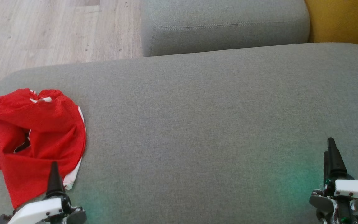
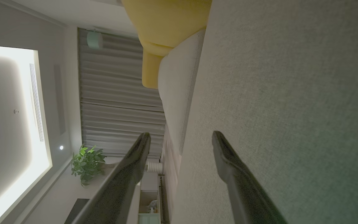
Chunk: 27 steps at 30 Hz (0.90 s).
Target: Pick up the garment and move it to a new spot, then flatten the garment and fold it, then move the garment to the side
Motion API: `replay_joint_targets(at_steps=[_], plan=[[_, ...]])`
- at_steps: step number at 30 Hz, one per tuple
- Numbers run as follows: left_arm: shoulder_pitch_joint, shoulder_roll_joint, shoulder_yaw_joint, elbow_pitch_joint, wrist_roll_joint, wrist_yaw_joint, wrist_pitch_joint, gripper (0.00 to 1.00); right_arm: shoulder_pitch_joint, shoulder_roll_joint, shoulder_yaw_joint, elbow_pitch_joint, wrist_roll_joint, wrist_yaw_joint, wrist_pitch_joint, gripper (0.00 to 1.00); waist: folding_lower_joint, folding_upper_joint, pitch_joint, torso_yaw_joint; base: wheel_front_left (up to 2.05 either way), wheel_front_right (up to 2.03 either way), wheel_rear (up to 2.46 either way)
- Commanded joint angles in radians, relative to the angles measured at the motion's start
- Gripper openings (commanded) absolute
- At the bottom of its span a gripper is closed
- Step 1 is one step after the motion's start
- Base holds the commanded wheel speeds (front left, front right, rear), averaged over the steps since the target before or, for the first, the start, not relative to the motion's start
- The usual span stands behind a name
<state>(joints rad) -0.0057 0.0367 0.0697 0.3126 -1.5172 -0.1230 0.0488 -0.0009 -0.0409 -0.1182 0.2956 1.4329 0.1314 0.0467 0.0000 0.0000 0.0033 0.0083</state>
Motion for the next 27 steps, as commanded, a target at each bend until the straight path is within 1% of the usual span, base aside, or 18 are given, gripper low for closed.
replay_joint_targets(at_steps=[1,7,13,27], plan=[[-0.041,0.007,0.022,-0.042,0.023,-0.002,-0.013,1.0,-0.036,-0.004,0.009,-0.048,-0.046,0.0,-0.013,1.0,0.0,0.0,0.001,0.0,0.0,0.0,0.0],[-0.048,0.007,0.034,-0.064,0.087,0.004,-0.028,1.0,-0.038,-0.004,0.017,-0.074,-0.138,0.0,-0.027,1.0,0.0,0.0,0.002,-0.002,0.0,0.0,0.0],[-0.052,0.007,0.029,-0.108,0.173,0.029,-0.046,1.0,-0.039,-0.005,0.03,-0.108,-0.243,0.0,-0.045,1.0,0.0,0.0,0.005,-0.004,0.0,0.0,0.0],[-0.06,0.008,-0.072,-0.186,0.463,0.085,-0.087,1.0,-0.04,-0.005,0.056,-0.158,-0.538,0.0,-0.086,1.0,0.0,0.0,0.013,-0.001,0.0,0.0,0.0]])
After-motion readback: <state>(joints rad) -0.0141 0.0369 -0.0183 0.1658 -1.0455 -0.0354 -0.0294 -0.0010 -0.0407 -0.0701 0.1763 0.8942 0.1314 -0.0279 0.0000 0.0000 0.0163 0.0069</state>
